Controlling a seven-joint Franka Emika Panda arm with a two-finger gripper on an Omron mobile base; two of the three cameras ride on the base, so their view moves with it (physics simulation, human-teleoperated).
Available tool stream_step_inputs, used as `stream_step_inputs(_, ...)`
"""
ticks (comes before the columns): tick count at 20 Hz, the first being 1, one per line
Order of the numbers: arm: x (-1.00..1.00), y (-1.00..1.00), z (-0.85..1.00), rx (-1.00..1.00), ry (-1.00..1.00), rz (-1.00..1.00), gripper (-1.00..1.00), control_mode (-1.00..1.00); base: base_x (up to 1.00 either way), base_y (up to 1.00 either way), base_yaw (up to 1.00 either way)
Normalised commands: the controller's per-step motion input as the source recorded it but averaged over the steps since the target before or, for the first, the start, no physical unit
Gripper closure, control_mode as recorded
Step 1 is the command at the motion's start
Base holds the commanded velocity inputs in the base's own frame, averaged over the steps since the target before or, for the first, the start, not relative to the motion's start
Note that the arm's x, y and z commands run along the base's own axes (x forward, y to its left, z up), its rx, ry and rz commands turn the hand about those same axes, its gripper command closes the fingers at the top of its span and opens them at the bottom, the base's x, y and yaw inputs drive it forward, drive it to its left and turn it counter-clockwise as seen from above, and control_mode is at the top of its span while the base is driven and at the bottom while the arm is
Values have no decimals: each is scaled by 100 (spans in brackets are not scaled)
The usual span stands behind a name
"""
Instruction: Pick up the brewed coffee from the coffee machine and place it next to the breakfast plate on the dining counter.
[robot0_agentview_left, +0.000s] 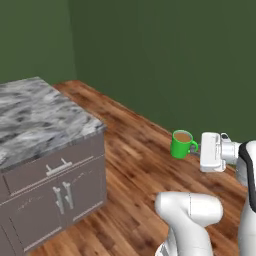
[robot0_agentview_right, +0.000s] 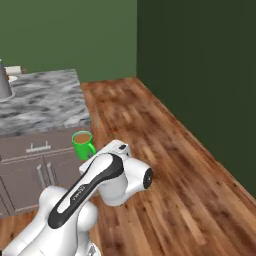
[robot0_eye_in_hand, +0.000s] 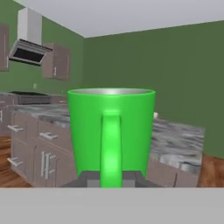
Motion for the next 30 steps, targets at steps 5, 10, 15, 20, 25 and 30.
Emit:
stream_step_inputs(5,0,0,0,0,0,0,100,100,100,-32,55)
stream_step_inputs(10,0,0,0,0,0,0,100,100,86,-91,34)
stream_step_inputs(15,0,0,0,0,0,0,100,100,63,-100,19)
stream_step_inputs(20,0,0,0,0,0,0,100,100,87,-93,16)
stream_step_inputs(25,0,0,0,0,0,0,100,100,100,-57,20)
stream_step_inputs(30,0,0,0,0,0,0,100,100,100,-29,29)
